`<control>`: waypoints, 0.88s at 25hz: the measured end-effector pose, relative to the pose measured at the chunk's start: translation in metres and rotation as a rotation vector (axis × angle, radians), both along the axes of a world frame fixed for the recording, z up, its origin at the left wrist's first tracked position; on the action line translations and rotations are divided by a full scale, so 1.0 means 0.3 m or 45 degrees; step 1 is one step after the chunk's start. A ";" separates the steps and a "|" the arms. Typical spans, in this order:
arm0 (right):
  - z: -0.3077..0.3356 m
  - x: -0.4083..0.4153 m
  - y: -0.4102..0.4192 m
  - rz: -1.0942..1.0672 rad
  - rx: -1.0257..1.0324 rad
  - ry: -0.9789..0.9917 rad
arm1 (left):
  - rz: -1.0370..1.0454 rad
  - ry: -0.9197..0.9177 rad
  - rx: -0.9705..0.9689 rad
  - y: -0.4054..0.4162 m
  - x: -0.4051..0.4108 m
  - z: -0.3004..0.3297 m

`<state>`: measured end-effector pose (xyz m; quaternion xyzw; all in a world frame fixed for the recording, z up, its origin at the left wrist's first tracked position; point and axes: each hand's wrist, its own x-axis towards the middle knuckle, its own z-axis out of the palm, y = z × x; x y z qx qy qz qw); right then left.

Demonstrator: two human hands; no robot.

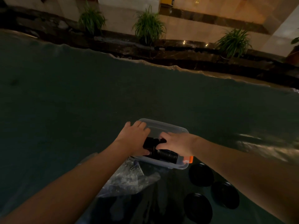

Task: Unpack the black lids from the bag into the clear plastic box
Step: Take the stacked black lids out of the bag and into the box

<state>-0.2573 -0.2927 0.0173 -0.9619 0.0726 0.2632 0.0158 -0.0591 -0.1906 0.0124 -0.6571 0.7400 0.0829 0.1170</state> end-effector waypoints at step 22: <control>-0.116 0.039 -0.007 -0.123 0.009 -0.157 | 0.330 0.226 -0.044 0.116 0.050 -0.047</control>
